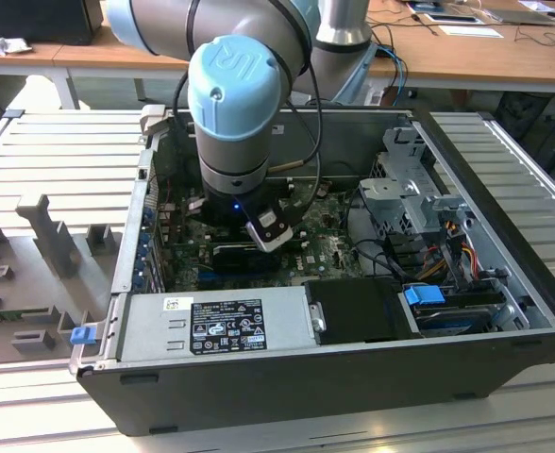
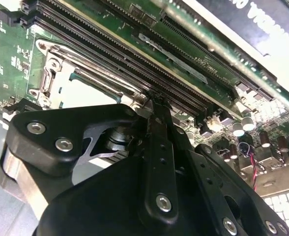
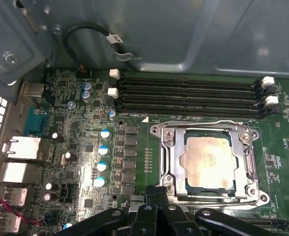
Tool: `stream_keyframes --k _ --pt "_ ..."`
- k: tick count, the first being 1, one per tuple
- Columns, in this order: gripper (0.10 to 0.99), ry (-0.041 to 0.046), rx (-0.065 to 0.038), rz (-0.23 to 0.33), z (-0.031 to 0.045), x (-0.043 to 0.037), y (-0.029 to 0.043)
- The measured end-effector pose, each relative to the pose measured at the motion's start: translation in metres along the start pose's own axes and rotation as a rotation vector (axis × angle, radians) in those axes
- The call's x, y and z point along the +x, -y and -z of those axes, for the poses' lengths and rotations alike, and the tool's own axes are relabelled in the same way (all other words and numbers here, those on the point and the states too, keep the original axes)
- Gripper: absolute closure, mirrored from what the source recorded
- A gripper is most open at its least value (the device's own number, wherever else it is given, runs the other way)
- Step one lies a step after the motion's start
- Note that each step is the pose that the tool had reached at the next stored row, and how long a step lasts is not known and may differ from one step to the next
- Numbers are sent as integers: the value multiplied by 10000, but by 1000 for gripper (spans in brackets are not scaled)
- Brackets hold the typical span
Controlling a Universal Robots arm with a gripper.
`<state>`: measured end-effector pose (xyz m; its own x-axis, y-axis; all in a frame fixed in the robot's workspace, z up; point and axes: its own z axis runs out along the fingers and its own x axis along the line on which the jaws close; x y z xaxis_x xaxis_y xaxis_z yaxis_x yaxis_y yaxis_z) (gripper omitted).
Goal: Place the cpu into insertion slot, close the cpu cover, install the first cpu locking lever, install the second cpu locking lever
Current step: 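Install the second cpu locking lever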
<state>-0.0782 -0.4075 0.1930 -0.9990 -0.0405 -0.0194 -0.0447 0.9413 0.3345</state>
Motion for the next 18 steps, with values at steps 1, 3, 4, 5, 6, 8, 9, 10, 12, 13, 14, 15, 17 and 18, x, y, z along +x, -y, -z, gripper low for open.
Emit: stream_keyframes --k 1,3,4,5,6,8,9,10,12,13,14,15,17,18 --pt "980 2 -6 1 26 2 -11" --pt "980 -1 1 1 79 3 -28" --pt "980 -2 1 1 92 3 -33" --pt "980 -1 1 1 96 3 -35" --pt "980 -1 1 1 100 3 -36" --pt "980 -2 4 0 112 4 -40" --pt "980 -2 7 1 130 3 -46" --pt "980 -4 18 1 141 3 -50" --pt "980 -3 20 1 161 3 -57" --pt "980 -3 21 1 182 2 -65" --pt "980 -2 20 1 203 2 -72" --pt "980 -2 20 1 225 2 -80" --pt "980 -2 20 1 246 1 -87" --pt "980 -2 19 0 249 1 -89"
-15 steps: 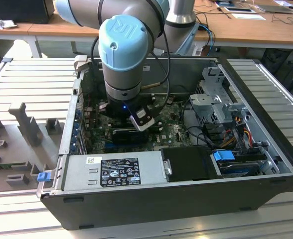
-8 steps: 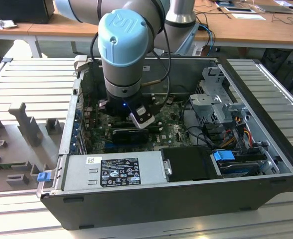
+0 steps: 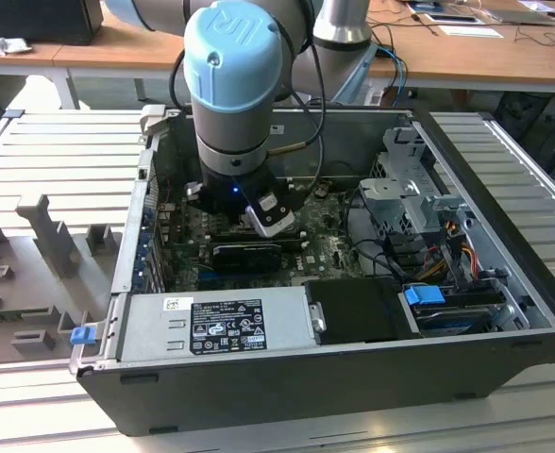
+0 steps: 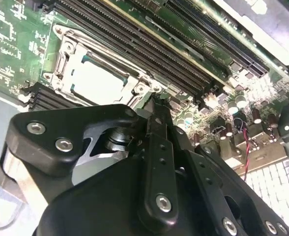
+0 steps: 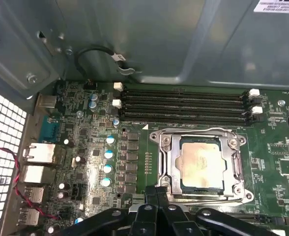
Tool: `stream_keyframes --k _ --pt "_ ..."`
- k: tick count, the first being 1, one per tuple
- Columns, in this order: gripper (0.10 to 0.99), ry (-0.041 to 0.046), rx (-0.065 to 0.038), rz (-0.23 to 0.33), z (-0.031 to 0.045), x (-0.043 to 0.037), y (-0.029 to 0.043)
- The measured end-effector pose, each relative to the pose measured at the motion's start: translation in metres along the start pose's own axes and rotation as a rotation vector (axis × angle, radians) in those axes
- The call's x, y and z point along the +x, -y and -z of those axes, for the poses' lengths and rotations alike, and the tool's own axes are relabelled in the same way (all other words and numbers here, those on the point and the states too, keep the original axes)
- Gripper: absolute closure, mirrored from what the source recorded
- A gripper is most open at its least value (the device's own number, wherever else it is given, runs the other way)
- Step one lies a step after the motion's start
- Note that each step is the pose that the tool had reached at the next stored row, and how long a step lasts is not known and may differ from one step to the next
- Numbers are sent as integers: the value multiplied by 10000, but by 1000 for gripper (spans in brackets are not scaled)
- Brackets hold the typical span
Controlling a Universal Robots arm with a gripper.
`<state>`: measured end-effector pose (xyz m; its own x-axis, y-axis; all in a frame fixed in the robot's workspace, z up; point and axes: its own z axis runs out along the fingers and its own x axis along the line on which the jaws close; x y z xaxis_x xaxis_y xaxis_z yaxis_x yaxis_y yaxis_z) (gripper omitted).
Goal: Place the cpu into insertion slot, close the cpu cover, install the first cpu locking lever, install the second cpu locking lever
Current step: 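Install the second cpu locking lever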
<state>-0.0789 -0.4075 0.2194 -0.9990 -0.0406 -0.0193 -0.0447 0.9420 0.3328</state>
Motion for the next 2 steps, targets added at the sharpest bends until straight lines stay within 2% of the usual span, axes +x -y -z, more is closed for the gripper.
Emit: stream_keyframes --k 2 --pt "980 1 -7 1 -1 0 0"
